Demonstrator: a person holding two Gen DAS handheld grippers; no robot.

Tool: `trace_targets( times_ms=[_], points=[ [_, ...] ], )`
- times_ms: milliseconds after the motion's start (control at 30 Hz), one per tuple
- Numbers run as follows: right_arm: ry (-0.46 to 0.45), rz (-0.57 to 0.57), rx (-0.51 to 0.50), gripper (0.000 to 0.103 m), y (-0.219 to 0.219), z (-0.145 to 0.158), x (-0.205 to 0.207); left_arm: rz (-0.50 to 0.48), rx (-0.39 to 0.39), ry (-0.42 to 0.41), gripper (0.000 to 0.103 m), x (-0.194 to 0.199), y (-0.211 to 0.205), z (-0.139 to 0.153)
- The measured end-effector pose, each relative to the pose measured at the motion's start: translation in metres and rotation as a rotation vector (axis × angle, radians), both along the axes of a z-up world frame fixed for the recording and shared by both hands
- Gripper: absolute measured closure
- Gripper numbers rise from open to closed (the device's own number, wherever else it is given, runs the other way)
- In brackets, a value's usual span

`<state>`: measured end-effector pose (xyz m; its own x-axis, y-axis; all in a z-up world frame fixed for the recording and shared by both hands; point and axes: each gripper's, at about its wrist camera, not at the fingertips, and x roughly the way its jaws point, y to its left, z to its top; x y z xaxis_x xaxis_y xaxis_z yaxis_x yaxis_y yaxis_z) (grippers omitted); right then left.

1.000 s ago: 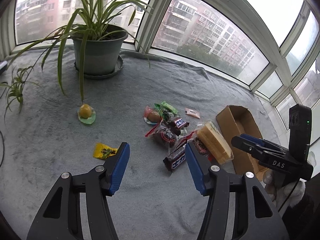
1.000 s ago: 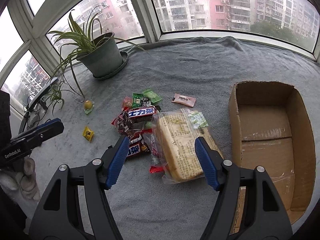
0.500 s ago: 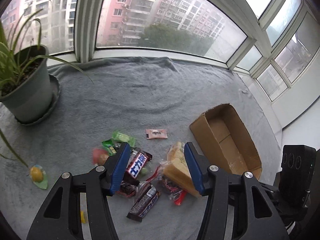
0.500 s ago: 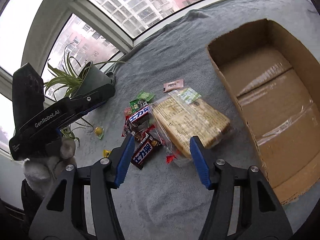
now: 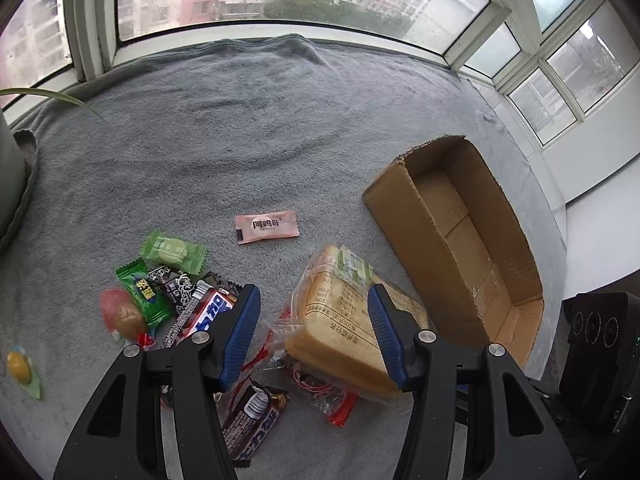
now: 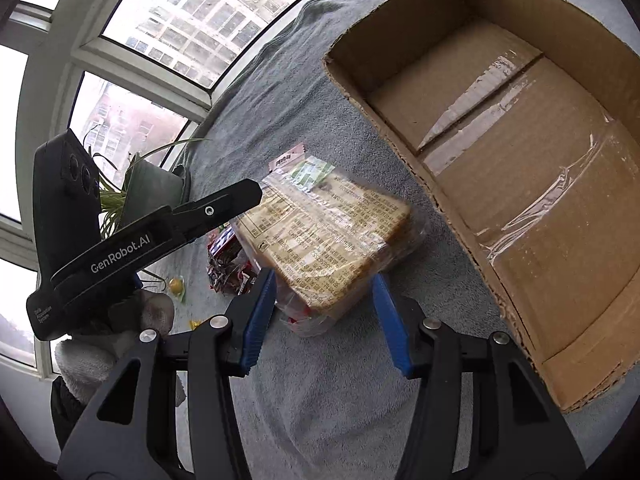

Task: Organize snacks
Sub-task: 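Carry the bread loaf with the right tool and lower it into the cardboard box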

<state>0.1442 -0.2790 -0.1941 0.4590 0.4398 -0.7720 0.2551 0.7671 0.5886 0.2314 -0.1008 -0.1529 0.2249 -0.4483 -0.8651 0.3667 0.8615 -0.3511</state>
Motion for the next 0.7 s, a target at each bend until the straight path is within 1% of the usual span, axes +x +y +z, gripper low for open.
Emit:
trace_targets(
  times_ms=[167, 233, 333, 467, 600, 700],
  points=[
    [0.016, 0.016, -0.014, 0.049, 0.001, -0.007, 0.008, -0.028, 0.025, 0.019, 0.053, 0.003, -0.009, -0.012],
    [0.02, 0.02, -0.014, 0.049, 0.001, -0.01, 0.011, -0.027, 0.015, 0.032, 0.054, 0.004, -0.009, -0.014],
    [0.003, 0.045, -0.028, 0.051, 0.004, -0.007, 0.013, -0.024, 0.007, 0.035, 0.057, 0.003, -0.008, -0.014],
    [-0.023, 0.065, -0.035, 0.056, 0.005, 0.0, 0.014, -0.014, -0.002, 0.029, 0.057, -0.003, -0.002, -0.009],
    [-0.046, 0.096, -0.036, 0.056, 0.011, 0.008, 0.013, 0.01, -0.012, 0.013, 0.057, -0.009, 0.005, 0.0],
    [-0.071, 0.115, -0.038, 0.056, 0.015, 0.019, 0.01, 0.025, -0.012, -0.017, 0.058, -0.016, 0.008, 0.01]
  ],
)
